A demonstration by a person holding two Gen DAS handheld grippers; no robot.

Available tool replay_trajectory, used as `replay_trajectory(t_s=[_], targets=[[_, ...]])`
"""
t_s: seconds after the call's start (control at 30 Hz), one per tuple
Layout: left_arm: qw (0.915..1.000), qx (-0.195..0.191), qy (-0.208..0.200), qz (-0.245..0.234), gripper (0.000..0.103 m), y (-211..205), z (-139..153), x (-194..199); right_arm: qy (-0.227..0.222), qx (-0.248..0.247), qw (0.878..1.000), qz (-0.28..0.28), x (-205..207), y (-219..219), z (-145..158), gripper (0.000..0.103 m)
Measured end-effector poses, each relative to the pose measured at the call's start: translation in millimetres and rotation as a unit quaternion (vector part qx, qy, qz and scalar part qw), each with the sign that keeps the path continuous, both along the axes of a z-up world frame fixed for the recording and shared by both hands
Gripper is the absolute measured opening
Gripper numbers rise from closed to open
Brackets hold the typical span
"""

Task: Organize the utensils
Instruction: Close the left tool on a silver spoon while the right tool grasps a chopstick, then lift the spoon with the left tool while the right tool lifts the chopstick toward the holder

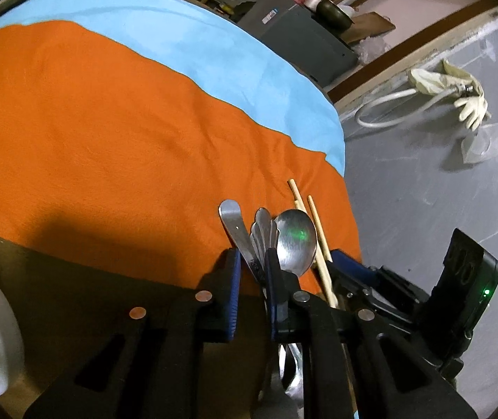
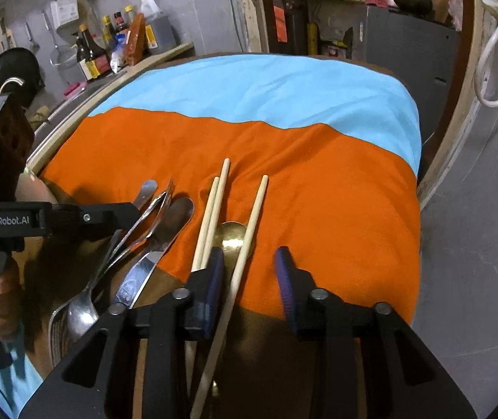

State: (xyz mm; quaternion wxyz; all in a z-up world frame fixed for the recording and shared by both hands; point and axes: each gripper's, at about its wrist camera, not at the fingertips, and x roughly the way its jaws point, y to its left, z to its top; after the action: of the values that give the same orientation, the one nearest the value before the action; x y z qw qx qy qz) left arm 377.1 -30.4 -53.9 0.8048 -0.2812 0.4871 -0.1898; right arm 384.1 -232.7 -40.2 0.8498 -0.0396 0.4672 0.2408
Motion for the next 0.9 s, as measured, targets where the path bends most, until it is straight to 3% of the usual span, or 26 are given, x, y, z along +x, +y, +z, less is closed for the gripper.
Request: replay_trajectory(t_s=[0.2,0.37,0.57,0.67,0.9], targets=[[0.9996,-0.027,0.005,-0.004,0.005,1.9,-0.1,-3.8,0.048,0.04,0.998,-0.027,9.7,-2.8,3.2,0.004],[0.9993,-0.037,0.0,-0.007,0.001,2.7,5.3,-10.0,0.036,0.07,0.996,-0.042,-4.4,-10.0,5.2,0.003],[0.9982,-0.04,-0.038,-0.022,0.0,-4.4,23.5,-24.1,-0.001,0.112,0.992,-0.059,-20.0,-20.5,14.9,0.003],[0.9962,-0.032,-0.077,-0.025,0.0,-9.0,34.8,-34.6,-0.034,0.14,0.987,-0.067,-31.1,-28.3,21.6,0.003],[0.9805,0.004,-0.196,-0.018,0.0,-22.1,58.9,-75.5,-0.146,0.221,0.96,-0.087,-68.9,-40.0,38.6,0.003]])
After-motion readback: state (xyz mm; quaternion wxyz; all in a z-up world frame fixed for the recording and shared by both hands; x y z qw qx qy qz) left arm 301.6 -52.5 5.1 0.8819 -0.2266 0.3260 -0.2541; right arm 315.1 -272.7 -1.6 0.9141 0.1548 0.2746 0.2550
